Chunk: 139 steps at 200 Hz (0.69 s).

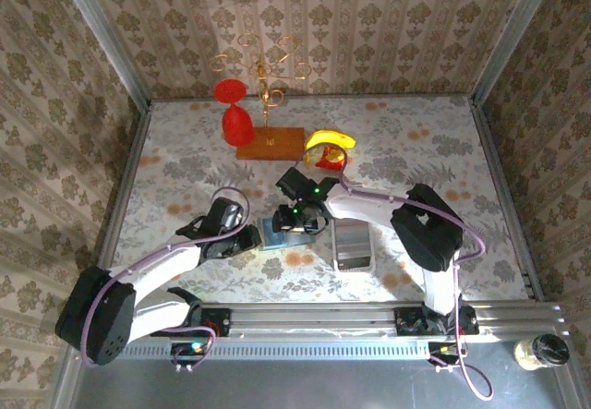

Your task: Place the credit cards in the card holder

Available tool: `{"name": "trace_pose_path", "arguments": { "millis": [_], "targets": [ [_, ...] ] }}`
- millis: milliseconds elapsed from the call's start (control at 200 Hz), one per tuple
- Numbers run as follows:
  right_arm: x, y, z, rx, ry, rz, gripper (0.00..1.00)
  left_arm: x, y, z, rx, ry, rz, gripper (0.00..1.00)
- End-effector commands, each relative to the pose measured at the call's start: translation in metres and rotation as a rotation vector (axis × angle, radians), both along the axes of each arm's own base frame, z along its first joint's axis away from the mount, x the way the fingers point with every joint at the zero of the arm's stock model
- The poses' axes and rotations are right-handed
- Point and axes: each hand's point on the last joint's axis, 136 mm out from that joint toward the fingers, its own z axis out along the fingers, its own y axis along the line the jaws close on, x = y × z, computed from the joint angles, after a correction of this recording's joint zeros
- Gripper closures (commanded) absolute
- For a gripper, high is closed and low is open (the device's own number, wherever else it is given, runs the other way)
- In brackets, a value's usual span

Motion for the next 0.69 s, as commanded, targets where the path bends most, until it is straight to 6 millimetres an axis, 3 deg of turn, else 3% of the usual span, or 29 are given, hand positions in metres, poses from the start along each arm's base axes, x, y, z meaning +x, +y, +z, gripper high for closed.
{"name": "trace_pose_path", "arguments": {
  "millis": [0,270,465,690],
  "targets": [
    [-0.002,-0.013,0.007,-0.048,-0.027,0.010,0.64,-0.008,0.000,-0.007,-0.009,0.036,-0.023,0.64],
    [-0.001,-0.030,-0.023,-0.120,0.009,0.000,0.88,-0.007,-0.010,-0.009,-0.043,0.044,-0.041,0.60],
    [-0.005,-0.037,-0.038,-0.161,0.026,0.001,0.94,-0.009,-0.022,-0.018,-0.072,0.083,-0.059,0.60],
    [-0.009,-0.039,-0.041,-0.158,0.029,-0.011,0.96,-0.003,-0.043,-0.010,-0.126,0.065,-0.087,0.60]
  ]
}}
